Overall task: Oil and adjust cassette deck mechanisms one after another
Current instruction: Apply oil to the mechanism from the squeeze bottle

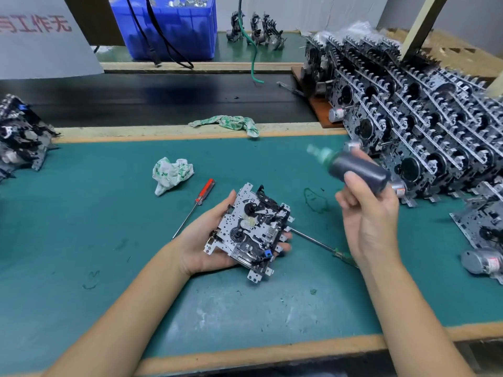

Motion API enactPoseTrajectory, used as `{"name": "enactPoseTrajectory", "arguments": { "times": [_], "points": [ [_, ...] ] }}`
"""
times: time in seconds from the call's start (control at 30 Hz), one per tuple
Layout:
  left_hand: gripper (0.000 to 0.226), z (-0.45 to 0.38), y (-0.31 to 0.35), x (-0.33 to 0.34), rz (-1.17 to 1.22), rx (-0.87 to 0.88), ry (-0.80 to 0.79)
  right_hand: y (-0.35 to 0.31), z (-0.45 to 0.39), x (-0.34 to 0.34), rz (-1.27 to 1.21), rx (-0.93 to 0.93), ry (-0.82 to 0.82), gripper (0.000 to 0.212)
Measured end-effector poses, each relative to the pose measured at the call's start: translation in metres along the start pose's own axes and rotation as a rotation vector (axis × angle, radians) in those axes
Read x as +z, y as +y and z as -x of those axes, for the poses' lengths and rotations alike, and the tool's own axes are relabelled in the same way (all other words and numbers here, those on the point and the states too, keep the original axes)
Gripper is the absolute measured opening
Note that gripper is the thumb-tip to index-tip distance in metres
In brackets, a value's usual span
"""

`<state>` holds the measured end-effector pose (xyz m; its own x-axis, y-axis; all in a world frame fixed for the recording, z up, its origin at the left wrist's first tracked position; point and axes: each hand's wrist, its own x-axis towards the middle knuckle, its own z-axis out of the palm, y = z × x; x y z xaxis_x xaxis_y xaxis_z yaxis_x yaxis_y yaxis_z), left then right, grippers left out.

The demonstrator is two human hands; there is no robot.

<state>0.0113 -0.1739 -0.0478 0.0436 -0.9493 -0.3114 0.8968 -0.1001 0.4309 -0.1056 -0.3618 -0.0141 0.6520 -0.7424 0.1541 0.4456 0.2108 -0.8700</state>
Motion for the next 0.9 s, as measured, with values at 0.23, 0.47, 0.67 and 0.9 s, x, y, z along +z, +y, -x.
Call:
{"name": "enactPoseTrajectory", "arguments": {
  "times": [0.23, 0.47, 0.67, 0.9],
  "points": [
    [0.069, -0.002, -0.002, -0.007, -0.045, 0.021, -0.054, 0.003, 0.008, 0.012, -0.08, 0.157, 0.068, 0.026],
    [0.068, -0.003, -0.001, -0.006, -0.043, 0.032, -0.042, 0.008, 0.026, 0.016, 0.205, -0.161, 0.093, 0.031],
    [0.069, -0.003, -0.001, -0.004, -0.044, 0.038, -0.018, 0.008, 0.028, 0.017, 0.227, -0.181, 0.093, 0.03],
    [0.068, -0.002, -0.002, -0.004, -0.045, 0.042, -0.028, 0.008, 0.028, 0.017, 0.263, -0.153, 0.05, 0.03]
  ]
}}
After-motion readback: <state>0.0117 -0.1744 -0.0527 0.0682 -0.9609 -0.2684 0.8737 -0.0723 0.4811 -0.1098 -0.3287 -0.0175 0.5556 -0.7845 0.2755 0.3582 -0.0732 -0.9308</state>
